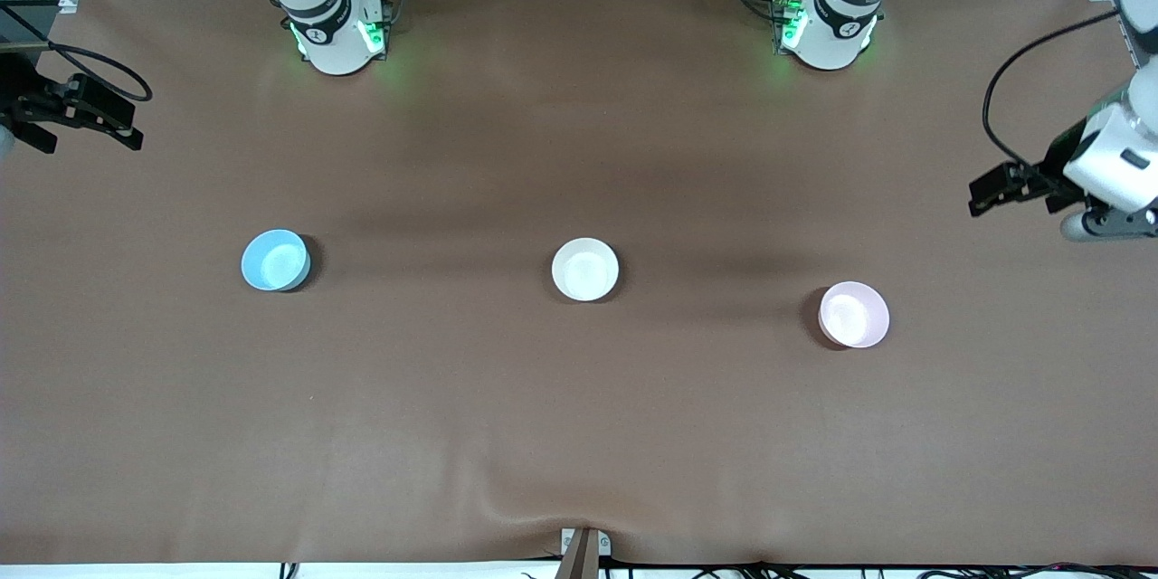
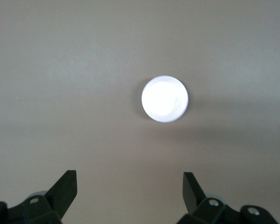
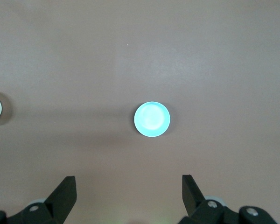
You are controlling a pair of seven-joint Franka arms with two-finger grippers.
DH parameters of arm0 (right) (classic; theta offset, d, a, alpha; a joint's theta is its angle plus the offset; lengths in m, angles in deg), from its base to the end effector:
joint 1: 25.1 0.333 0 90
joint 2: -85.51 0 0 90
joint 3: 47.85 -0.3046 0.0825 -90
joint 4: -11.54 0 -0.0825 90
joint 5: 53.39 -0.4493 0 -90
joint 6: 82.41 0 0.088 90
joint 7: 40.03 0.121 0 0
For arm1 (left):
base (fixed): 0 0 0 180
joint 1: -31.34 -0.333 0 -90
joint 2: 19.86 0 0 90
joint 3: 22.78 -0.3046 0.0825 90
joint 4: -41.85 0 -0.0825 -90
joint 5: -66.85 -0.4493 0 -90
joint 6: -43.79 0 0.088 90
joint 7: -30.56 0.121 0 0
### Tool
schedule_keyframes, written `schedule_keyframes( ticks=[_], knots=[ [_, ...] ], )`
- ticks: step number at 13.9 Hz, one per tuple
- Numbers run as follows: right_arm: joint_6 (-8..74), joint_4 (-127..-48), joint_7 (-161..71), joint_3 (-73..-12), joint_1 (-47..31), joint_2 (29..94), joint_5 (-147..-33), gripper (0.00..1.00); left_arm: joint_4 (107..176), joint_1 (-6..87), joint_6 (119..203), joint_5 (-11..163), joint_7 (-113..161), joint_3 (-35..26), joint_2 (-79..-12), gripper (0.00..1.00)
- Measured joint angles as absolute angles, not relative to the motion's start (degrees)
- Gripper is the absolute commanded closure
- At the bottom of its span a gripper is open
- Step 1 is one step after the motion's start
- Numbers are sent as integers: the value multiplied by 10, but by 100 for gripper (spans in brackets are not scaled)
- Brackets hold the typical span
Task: Stack pink and blue bowls on white bowl
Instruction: 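Reach the left gripper down to the pink bowl rim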
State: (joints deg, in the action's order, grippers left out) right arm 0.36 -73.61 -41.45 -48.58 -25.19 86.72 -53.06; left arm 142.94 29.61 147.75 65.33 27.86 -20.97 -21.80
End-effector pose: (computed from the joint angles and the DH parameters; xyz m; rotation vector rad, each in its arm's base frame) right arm 0.5996 0.0060 0.6460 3.1351 0.0553 -0.0321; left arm 0.6391 0.0018 0.4942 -3.1165 -0.0617 -0.0263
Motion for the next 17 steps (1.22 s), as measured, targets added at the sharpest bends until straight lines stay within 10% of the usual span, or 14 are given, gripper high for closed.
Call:
schedule_keyframes(
  ticks=[11, 17],
  knots=[
    [4, -736, -415, -486, -252, 867, -531, 0, 1505, 259, 1706, 668, 307, -207, -405, 0],
    [4, -736, -415, -486, -252, 867, -531, 0, 1505, 267, 1798, 668, 307, -201, -488, 32]
  ],
)
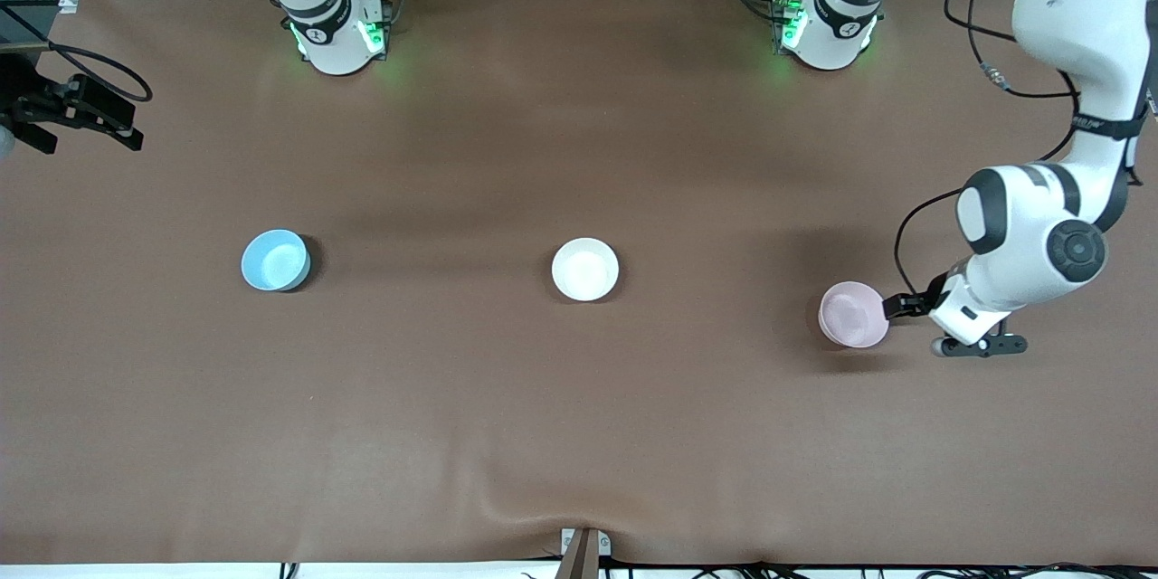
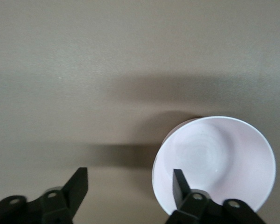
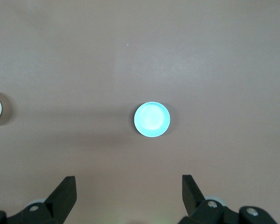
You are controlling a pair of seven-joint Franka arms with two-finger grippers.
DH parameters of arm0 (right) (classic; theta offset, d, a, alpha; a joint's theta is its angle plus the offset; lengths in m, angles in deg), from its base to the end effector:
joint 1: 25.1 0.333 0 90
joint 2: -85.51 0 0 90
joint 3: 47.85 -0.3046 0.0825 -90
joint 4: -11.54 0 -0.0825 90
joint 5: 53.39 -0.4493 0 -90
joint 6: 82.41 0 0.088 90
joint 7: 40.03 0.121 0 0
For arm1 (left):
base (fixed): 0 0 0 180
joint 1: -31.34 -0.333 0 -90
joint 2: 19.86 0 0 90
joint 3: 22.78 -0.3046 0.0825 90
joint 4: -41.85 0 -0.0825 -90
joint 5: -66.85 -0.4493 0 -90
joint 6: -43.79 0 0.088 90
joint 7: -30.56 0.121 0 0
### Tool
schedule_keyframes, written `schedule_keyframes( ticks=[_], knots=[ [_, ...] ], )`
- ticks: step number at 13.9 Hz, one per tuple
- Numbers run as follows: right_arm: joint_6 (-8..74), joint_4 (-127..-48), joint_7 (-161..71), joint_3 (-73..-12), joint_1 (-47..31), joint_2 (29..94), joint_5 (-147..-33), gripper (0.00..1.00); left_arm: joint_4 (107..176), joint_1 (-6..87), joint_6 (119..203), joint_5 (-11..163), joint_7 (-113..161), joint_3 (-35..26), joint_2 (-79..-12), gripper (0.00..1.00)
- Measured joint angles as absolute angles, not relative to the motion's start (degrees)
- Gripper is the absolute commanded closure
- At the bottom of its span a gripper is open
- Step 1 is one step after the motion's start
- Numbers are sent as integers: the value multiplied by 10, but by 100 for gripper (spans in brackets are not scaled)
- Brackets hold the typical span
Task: Stack pink and blue bowls on white bowl
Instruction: 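Reach the left gripper down to the pink bowl rim, then close the left gripper on the pink bowl rim and lift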
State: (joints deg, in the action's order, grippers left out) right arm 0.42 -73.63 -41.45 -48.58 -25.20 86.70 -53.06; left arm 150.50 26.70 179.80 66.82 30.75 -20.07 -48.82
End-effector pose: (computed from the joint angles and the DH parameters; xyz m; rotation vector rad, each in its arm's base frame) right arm 0.5999 0.0059 0.6457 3.1351 0.0550 -0.0315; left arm 0.6678 0.0225 0.1603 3.1177 0.0555 -0.0420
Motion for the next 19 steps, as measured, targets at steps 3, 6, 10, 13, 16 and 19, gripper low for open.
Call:
schedule_keyframes(
  ticks=[3, 6, 10, 13, 16, 19],
  knots=[
    [4, -736, -415, -486, -252, 867, -531, 0, 1505, 267, 1803, 668, 307, -190, -497, 48],
    [4, -736, -415, -486, -252, 867, -531, 0, 1505, 267, 1808, 668, 307, -188, -505, 72],
    [5, -736, -415, -486, -252, 867, -531, 0, 1505, 267, 1810, 668, 307, -188, -510, 99],
    [5, -736, -415, -486, -252, 867, -531, 0, 1503, 267, 1809, 671, 308, -186, -511, 100],
    [5, -736, -415, -486, -252, 867, -531, 0, 1498, 267, 1809, 671, 308, -178, -508, 100],
    [5, -736, -415, -486, -252, 867, -531, 0, 1488, 266, 1797, 671, 299, -148, -503, 100]
  ],
)
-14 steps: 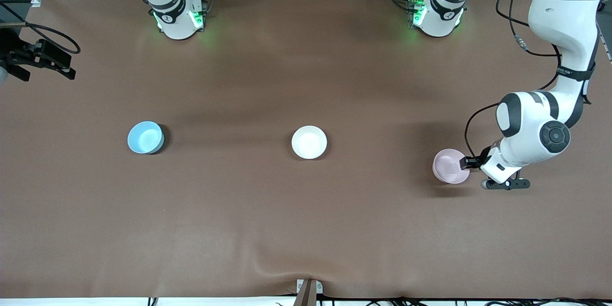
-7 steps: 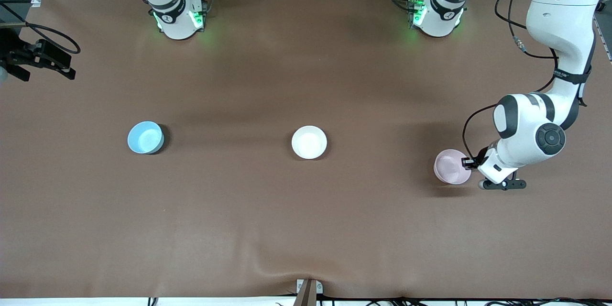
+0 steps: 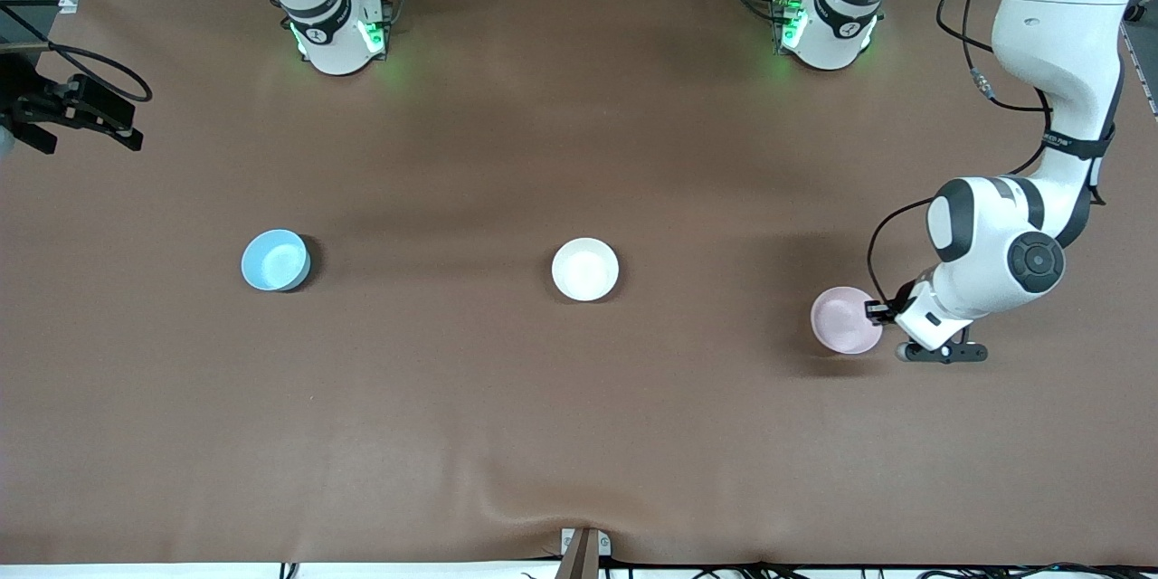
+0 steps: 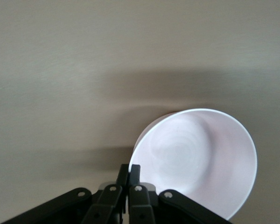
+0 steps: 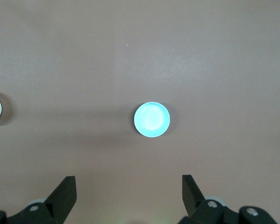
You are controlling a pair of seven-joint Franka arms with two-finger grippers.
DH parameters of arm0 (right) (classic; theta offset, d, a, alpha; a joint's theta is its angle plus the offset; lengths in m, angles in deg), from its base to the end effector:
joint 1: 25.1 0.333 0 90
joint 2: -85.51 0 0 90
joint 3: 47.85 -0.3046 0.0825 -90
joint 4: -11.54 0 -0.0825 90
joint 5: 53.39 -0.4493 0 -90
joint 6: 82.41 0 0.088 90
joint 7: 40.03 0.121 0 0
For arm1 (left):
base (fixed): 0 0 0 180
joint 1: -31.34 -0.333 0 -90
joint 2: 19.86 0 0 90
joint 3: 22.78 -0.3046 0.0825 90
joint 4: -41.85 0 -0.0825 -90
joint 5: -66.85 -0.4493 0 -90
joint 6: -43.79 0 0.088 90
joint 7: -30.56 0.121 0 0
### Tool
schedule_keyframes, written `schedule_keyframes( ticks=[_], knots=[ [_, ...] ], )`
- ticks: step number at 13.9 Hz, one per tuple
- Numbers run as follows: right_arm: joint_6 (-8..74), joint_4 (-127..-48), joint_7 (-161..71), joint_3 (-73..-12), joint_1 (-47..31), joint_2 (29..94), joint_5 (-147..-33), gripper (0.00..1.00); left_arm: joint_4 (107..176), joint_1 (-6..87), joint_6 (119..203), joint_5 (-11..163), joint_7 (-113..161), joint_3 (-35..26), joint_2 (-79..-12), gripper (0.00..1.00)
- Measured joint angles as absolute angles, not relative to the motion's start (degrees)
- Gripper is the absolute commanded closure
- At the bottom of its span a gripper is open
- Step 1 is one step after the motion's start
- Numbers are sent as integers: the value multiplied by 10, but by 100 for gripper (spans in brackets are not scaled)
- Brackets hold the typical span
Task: Stack pink and blue bowls on white bowl
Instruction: 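Close the left gripper on the pink bowl rim and lift, then carry the pink bowl with the left gripper over the white bowl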
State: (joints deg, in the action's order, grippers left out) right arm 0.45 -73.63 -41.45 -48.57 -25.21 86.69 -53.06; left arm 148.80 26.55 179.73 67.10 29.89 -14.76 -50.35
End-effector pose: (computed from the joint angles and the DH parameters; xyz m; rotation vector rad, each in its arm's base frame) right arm 0.6000 0.0057 0.6456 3.1351 0.0545 -0.0310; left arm 0.6749 -0.0376 0.1586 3.0679 -0.0355 -0.0365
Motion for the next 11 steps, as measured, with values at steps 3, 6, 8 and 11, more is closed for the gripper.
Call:
schedule_keyframes(
  ticks=[3, 6, 8, 11],
  knots=[
    [4, -736, -415, -486, -252, 867, -531, 0, 1451, 267, 1734, 671, 234, -100, -493, 100],
    [4, -736, -415, -486, -252, 867, -531, 0, 1413, 269, 1690, 671, 170, -61, -486, 100],
    [4, -736, -415, -486, -252, 867, -531, 0, 1399, 270, 1682, 671, 137, -43, -485, 100],
    [4, -736, -415, -486, -252, 867, -531, 0, 1387, 273, 1681, 671, 101, -24, -485, 100]
  ],
)
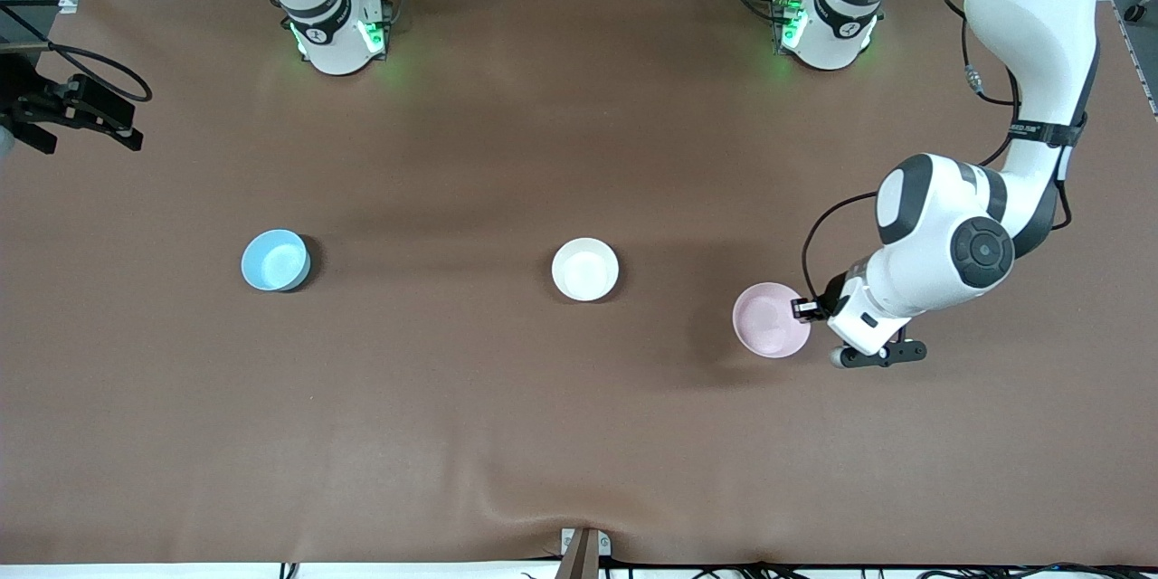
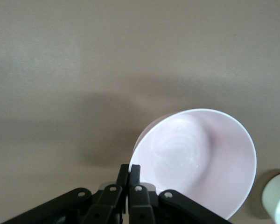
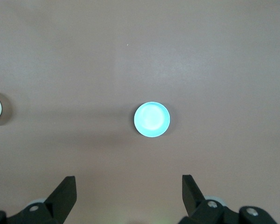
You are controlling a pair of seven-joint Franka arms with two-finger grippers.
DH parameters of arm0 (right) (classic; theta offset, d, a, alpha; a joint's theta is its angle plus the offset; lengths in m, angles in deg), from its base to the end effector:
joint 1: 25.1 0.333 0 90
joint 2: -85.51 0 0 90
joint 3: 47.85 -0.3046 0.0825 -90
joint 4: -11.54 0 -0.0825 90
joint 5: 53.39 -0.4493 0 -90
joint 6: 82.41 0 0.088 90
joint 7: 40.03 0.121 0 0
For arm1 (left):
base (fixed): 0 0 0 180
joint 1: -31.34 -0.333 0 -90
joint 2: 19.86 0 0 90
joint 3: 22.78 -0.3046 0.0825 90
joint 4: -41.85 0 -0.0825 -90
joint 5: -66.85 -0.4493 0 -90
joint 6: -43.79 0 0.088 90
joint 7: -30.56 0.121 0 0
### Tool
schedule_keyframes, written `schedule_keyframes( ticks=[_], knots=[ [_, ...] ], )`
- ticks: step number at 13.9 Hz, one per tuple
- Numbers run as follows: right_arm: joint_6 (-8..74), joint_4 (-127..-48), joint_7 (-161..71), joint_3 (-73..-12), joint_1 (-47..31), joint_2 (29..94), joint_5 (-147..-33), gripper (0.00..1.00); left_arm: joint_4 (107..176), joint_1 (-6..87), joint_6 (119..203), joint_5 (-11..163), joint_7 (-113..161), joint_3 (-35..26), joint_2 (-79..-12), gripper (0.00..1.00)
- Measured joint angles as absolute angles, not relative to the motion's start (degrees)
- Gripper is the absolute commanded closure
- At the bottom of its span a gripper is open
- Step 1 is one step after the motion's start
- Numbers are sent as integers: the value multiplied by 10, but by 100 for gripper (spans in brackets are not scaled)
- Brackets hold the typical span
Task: Stack pink and blue bowls on white bowl
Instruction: 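Carry the pink bowl with the left gripper over the white bowl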
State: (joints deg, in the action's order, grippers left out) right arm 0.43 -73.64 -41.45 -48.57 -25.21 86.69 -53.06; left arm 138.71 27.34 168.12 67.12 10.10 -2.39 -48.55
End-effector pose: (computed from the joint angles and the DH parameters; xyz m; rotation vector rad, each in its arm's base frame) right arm 0.5999 0.0057 0.6455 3.1351 0.0545 -0.0318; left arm 0.6952 -0.1864 0.2639 2.9702 0.1707 -0.0686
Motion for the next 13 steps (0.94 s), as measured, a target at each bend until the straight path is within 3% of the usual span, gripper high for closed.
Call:
schedule_keyframes(
  ticks=[13],
  knots=[
    [4, -736, -415, -486, -252, 867, -531, 0, 1340, 376, 1675, 681, -69, -5, -501, 100]
  ],
)
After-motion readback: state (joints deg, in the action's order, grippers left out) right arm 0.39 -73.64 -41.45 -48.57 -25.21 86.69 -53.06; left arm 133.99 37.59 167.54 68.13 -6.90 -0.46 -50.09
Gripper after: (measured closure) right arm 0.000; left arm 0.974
